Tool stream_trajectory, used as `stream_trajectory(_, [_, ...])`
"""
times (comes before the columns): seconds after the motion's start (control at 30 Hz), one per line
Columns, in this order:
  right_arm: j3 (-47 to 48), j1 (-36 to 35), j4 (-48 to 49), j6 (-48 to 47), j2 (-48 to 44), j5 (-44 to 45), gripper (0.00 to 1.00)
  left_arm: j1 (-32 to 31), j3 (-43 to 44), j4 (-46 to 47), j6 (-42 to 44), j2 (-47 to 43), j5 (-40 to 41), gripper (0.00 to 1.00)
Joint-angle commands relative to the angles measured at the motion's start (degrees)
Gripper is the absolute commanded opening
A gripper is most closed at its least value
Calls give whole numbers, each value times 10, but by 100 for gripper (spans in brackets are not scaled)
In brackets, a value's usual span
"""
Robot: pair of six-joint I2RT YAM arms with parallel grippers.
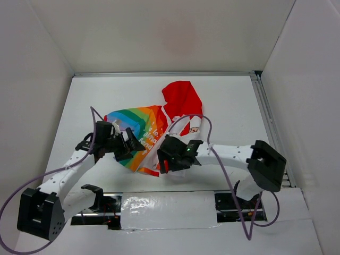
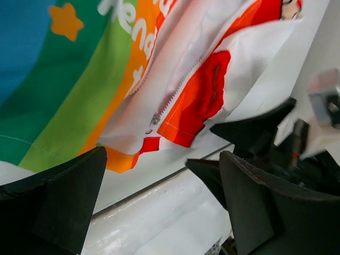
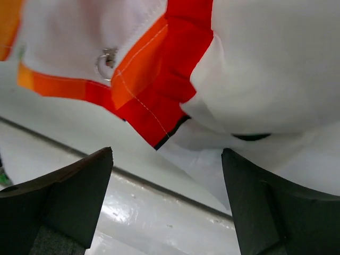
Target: Zip up the jacket
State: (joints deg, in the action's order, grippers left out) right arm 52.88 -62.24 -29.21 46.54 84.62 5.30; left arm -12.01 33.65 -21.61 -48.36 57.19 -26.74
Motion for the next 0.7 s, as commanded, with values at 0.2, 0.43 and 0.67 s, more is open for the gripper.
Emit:
stream_trajectory(0.2, [15, 70, -14, 53, 116, 14, 56, -78, 33, 26, 6, 90, 41, 99])
stream_trajectory(0.43, [49, 167, -164, 70, 186, 148, 33, -97, 31, 25, -2, 118, 54, 99])
stream_trajectory(0.67, [92, 267, -211, 43, 206, 233, 37, -103, 43, 22, -2, 144, 64, 99])
